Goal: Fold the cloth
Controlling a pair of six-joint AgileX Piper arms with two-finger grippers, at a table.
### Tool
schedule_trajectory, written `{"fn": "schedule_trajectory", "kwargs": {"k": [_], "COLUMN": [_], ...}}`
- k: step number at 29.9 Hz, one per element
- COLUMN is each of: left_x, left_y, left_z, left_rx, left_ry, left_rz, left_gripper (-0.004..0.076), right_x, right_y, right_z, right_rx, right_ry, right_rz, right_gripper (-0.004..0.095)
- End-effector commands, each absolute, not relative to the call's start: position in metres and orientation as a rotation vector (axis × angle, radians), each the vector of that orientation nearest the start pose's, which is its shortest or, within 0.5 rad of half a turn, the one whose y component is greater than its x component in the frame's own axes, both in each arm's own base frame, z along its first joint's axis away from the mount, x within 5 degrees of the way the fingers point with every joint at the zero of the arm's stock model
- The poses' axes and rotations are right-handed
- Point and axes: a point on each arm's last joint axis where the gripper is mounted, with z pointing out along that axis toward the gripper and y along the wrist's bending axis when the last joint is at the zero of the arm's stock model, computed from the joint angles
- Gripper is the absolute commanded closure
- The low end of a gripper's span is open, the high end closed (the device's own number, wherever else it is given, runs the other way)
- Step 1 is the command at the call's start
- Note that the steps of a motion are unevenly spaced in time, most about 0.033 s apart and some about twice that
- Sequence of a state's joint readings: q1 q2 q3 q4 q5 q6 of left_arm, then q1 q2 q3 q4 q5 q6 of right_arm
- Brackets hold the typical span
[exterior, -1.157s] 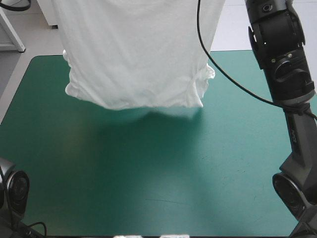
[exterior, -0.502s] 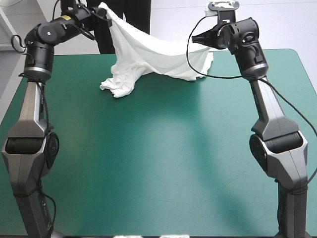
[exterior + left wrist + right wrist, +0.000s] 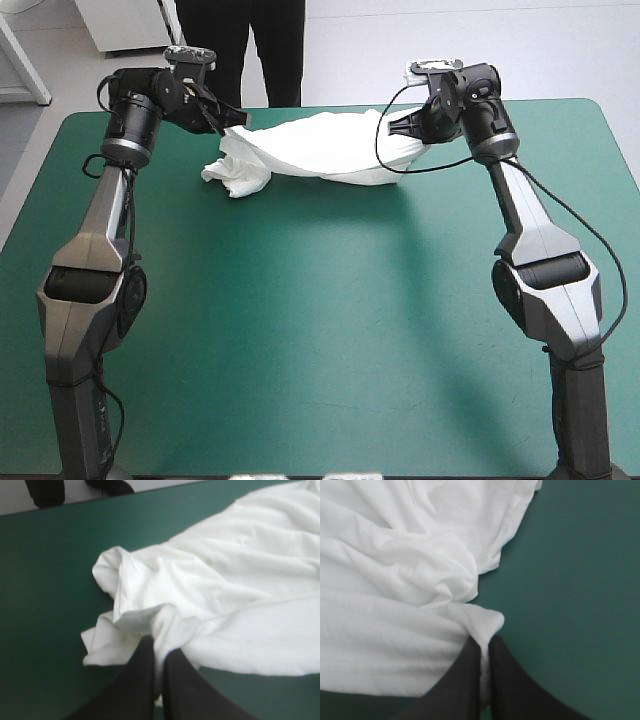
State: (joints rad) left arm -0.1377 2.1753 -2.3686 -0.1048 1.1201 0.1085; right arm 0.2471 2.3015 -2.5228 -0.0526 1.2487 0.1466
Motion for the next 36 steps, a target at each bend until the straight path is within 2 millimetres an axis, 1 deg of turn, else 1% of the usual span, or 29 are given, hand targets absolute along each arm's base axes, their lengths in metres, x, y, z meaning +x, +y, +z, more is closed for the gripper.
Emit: {"fn": "schedule_trajectory", "kwargs": {"k": [1, 3, 5, 6, 9, 10, 12, 13, 15, 16, 18, 21, 25, 26, 29, 32, 36], "left_x": [0.449, 0.438, 0.419, 0.407, 0.37, 0.357, 0.334, 0.325, 0.308, 0.302, 0.288, 0.268, 0.235, 0.224, 0.199, 0.175, 0.149], "left_y": [-0.089, -0.095, -0.095, -0.093, -0.086, -0.083, -0.078, -0.076, -0.072, -0.071, -0.071, -0.076, -0.081, -0.082, -0.082, -0.081, -0.081], "left_z": [0.395, 0.386, 0.371, 0.37, 0.337, 0.327, 0.312, 0.304, 0.295, 0.293, 0.286, 0.281, 0.267, 0.263, 0.257, 0.255, 0.256], "left_rx": [0.3, 0.295, 0.24, 0.226, 0.167, 0.155, 0.115, 0.101, 0.099, 0.104, 0.117, 0.157, 0.22, 0.215, 0.209, 0.211, 0.23], "left_ry": [2.316, 2.311, 2.287, 2.248, 2.219, 2.207, 2.192, 2.203, 2.233, 2.251, 2.292, 2.3, 2.361, 2.386, 2.412, 2.447, 2.505], "left_rz": [-0.089, -0.052, -0.086, -0.113, -0.176, -0.188, -0.21, -0.216, -0.214, -0.211, -0.21, -0.226, -0.244, -0.259, -0.296, -0.333, -0.376], "left_gripper": [0.0734, 0.0734, 0.0734, 0.0734, 0.0734, 0.0734, 0.0734, 0.0734, 0.0734, 0.0734, 0.0734, 0.0734, 0.0734, 0.0734, 0.0734, 0.0734, 0.0734], "right_x": [0.475, 0.475, 0.472, 0.469, 0.456, 0.449, 0.425, 0.414, 0.385, 0.372, 0.347, 0.314, 0.279, 0.271, 0.249, 0.226, 0.195], "right_y": [0.107, 0.108, 0.11, 0.111, 0.113, 0.113, 0.117, 0.117, 0.118, 0.117, 0.111, 0.1, 0.09, 0.087, 0.082, 0.08, 0.085], "right_z": [0.359, 0.343, 0.329, 0.328, 0.319, 0.315, 0.305, 0.301, 0.288, 0.278, 0.267, 0.256, 0.245, 0.244, 0.244, 0.241, 0.234], "right_rx": [-0.129, -0.13, -0.133, -0.136, -0.156, -0.17, -0.226, -0.239, -0.258, -0.258, -0.227, -0.193, -0.194, -0.19, -0.18, -0.201, -0.22], "right_ry": [2.468, 2.533, 2.578, 2.581, 2.557, 2.543, 2.489, 2.469, 2.43, 2.433, 2.427, 2.469, 2.519, 2.529, 2.56, 2.606, 2.664], "right_rz": [0.103, 0.101, 0.114, 0.124, 0.109, 0.103, 0.055, 0.051, 0.074, 0.087, 0.119, 0.127, 0.122, 0.124, 0.133, 0.135, 0.184], "right_gripper": [0.0925, 0.0925, 0.0925, 0.0925, 0.0925, 0.0925, 0.0925, 0.0925, 0.0925, 0.0925, 0.0925, 0.0925, 0.0925, 0.0925, 0.0925, 0.0925, 0.0925]}}
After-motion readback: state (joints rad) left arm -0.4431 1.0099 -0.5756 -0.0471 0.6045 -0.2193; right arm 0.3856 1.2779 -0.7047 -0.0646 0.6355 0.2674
